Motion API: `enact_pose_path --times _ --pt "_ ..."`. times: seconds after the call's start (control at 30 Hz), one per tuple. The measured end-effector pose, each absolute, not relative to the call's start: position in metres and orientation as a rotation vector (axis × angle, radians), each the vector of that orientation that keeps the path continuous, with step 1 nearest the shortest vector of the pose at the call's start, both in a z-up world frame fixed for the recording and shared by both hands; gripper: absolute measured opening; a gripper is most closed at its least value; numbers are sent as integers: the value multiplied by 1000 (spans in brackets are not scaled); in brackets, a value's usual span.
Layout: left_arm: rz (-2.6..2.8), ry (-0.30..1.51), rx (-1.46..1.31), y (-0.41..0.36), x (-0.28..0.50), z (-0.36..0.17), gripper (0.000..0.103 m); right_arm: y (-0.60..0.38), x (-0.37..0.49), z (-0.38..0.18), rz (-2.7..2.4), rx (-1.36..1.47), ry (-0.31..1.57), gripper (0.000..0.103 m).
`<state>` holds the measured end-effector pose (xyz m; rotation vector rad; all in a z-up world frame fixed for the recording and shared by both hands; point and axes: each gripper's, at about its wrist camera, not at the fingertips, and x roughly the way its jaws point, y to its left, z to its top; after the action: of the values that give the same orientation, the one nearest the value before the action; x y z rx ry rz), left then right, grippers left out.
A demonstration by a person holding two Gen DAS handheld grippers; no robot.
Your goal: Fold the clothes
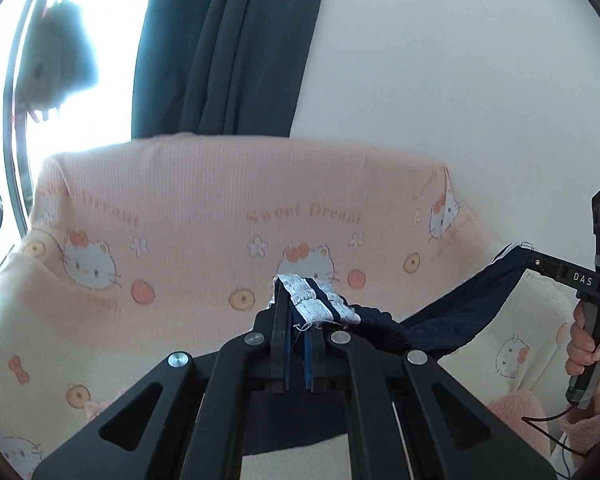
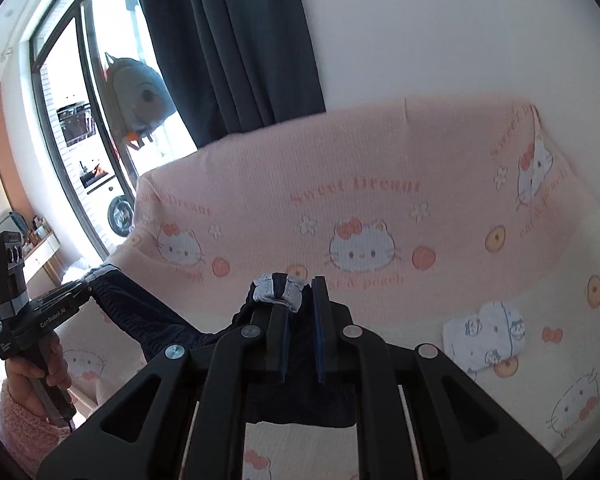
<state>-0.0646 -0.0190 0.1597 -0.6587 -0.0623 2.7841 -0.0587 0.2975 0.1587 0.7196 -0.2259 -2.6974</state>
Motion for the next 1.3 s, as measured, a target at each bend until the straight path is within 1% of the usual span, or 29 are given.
enact_pose_path --times 0.07,0.1,0.17,0.23,0.27,0.3,0.33,0.37,0.4,0.43,0.5,0.53,0.57,0.6,0.63,0.67,0.8,0.9,0.97,1.07,1.13,1.3 --pt "2803 -49 -720 -22 -60 152 4 298 -53 137 -2696 788 -238 9" --pt "2790 -69 -783 -24 -59 136 4 298 -50 126 -2693 828 -245 9" --pt "2730 -142 -973 -29 -63 85 4 298 -44 102 -2686 907 -259 9" --pt "2635 -204 -1238 -31 -71 10 4 299 -38 78 -2677 987 -273 9" --pt "2608 -182 -1371 -29 -74 -29 5 297 -42 46 -2668 1119 -232 9" --pt "2575 -160 -1503 -27 -77 -68 5 297 -47 7 -2622 1258 -237 9" --pt "2535 -123 -1609 -22 -79 -100 5 297 -52 -32 -2567 1394 -246 9" --pt "2490 -72 -1689 -16 -80 -126 5 298 -57 -67 -2492 1522 -293 9" --pt "2438 -46 -1757 -11 -80 -148 5 299 -60 -96 -2420 1606 -356 9" --pt "2389 -38 -1805 -7 -80 -162 6 298 -61 -117 -2379 1675 -378 9" --pt "2308 -13 -1885 -2 -79 -182 11 291 -60 -144 -2316 1775 -321 12" --pt "2285 1 -1911 0 -78 -189 16 287 -58 -151 -2296 1804 -281 13" --pt "2278 11 -1916 0 -75 -190 24 283 -56 -157 -2276 1832 -242 15" --pt "2271 -19 -1908 -3 -72 -189 28 279 -55 -160 -2249 1845 -217 22" --pt "2266 -80 -1895 -8 -68 -185 35 276 -53 -163 -2220 1857 -193 32" --pt "2260 -142 -1881 -14 -64 -182 37 276 -50 -164 -2213 1861 -174 33" --pt "2263 -371 -1767 -37 -49 -159 37 278 -35 -155 -2186 1853 -125 36" --pt "2315 -415 -1682 -47 -47 -142 37 281 -24 -136 -2191 1784 -90 37" --pt "2336 -384 -1674 -46 -53 -141 37 283 -21 -120 -2212 1729 -96 37" --pt "2300 -339 -1730 -36 -67 -157 37 281 -29 -109 -2273 1637 -124 38" --pt "2261 -285 -1785 -24 -73 -173 37 273 -40 -123 -2277 1680 -35 38" --pt "2306 -24 -1921 -9 -79 -197 37 272 -54 -167 -2244 1805 136 37"
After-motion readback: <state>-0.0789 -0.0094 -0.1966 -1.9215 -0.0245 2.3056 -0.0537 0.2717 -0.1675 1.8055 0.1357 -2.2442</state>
